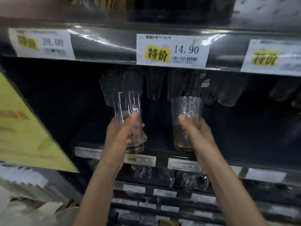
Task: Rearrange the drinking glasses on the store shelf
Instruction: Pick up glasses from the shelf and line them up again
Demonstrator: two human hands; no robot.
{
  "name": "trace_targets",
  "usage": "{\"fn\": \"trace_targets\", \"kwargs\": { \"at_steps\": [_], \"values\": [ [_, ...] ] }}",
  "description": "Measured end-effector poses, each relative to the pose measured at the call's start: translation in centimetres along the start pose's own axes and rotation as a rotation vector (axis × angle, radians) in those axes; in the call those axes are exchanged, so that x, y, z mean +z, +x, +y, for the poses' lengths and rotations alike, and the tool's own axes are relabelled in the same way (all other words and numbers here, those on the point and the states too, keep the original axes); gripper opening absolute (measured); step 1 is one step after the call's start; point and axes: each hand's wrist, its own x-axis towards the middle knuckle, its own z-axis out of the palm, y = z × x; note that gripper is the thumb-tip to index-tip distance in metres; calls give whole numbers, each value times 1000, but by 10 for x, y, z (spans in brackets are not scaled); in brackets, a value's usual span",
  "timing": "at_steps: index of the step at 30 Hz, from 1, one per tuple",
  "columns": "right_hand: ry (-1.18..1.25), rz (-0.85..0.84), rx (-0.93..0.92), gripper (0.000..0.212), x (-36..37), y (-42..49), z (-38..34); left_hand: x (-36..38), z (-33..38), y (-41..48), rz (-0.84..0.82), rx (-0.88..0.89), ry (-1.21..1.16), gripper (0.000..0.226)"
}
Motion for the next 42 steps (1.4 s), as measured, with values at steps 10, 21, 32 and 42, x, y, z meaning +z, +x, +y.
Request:
{"fn": "trace_targets", "kwargs": {
  "at_steps": [10,21,32,42],
  "values": [
    [-169,89,-64,56,51,34,13,-45,-1,49,-150,147,141,53],
    [-317,75,-91,79,84,88,18,-58,-11,55,-161,178,40,44],
    [-286,141,-77,78,96,116,33,-58,-15,57,-188,168,42,44],
    [-339,195,-164,68,95,125,45,-58,-18,58,-202,175,48,42]
  ]
}}
